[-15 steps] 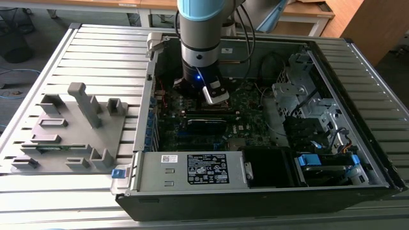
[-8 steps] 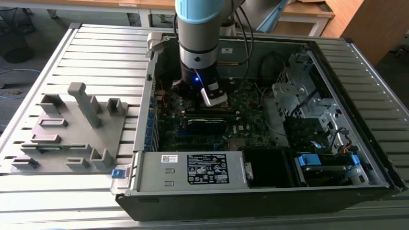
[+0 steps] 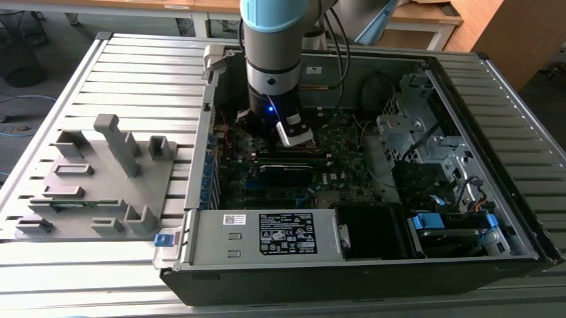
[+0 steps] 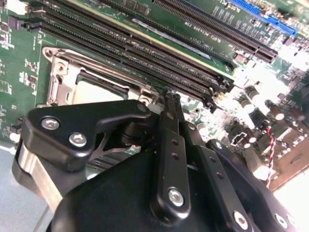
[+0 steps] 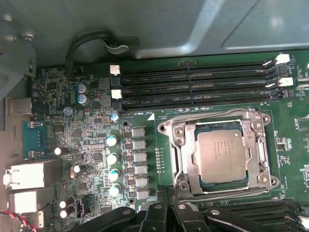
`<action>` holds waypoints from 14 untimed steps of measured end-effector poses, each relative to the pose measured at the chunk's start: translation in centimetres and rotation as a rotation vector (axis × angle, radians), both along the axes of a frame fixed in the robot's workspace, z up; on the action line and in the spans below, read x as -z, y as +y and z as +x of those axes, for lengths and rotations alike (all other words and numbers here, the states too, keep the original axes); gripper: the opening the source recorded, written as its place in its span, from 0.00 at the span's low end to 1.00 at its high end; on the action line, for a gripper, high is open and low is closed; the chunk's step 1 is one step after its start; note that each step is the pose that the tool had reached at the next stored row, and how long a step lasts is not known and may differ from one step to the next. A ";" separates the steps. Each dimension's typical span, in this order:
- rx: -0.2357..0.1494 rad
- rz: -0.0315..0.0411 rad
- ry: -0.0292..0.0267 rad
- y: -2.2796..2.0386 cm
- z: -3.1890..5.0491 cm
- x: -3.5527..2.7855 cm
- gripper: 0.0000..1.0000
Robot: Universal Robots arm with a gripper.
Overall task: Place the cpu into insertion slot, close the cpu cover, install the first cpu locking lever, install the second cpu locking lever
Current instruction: 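Install the second cpu locking lever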
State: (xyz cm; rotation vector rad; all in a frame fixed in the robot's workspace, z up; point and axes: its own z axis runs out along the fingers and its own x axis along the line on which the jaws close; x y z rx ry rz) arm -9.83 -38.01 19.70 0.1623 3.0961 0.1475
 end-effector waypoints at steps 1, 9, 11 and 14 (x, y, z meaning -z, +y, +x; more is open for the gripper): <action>0.000 0.0002 -0.0001 -0.02 0.00 0.01 0.11; 0.000 0.0000 -0.0018 -0.44 -0.01 0.01 0.11; 0.000 0.0000 -0.0019 -0.44 -0.01 0.00 0.11; 0.000 -0.0001 -0.0019 -0.45 -0.02 -0.33 0.11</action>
